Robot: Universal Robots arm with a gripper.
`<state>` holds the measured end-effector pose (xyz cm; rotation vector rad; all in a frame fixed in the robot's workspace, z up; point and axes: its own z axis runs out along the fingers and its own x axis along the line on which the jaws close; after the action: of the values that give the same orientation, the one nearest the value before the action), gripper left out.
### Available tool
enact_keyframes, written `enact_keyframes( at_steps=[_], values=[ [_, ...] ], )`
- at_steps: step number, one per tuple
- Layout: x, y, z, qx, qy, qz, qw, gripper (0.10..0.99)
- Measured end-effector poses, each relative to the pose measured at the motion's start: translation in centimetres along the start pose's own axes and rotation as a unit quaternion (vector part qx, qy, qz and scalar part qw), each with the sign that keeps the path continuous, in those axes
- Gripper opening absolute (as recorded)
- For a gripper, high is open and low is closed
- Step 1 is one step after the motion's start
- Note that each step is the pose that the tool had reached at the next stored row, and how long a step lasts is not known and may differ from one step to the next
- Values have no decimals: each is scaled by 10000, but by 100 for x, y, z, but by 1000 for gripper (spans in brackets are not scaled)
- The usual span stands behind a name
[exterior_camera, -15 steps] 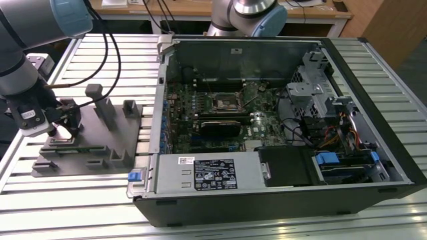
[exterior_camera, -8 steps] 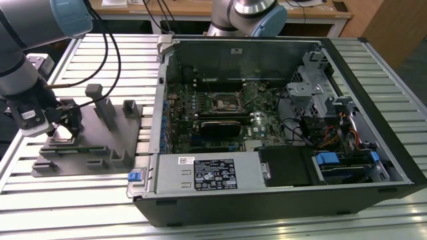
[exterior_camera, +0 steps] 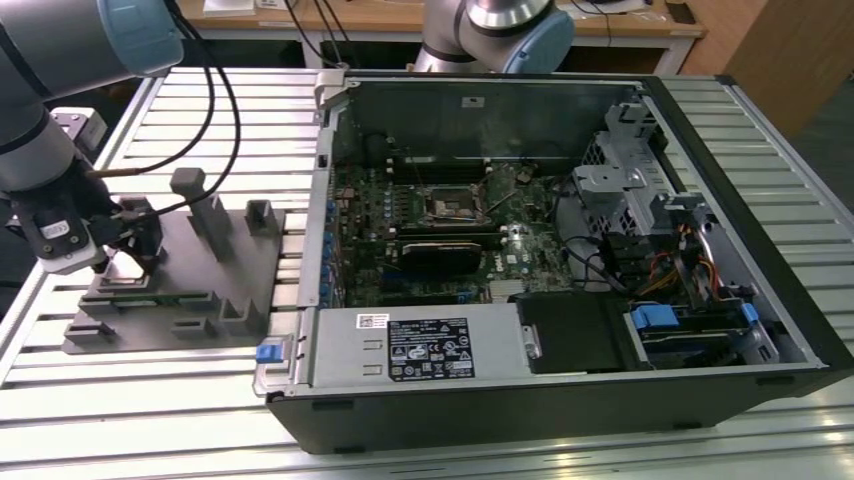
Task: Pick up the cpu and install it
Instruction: 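Pick up the cpu and move it towards the insertion slot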
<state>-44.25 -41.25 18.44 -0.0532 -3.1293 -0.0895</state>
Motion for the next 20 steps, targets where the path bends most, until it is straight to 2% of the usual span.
enact_keyframes(
  at_steps=[2, 3, 10, 20],
  values=[
    [-1, 0, 1, 0, 1, 1, 10000, 600],
    [-2, 1, 0, 1, 1, 1, 10000, 541],
    [-4, 2, -27, 0, 0, 0, 10000, 537],
    [-2, 13, -217, 0, 0, 0, 10000, 537]
  ],
)
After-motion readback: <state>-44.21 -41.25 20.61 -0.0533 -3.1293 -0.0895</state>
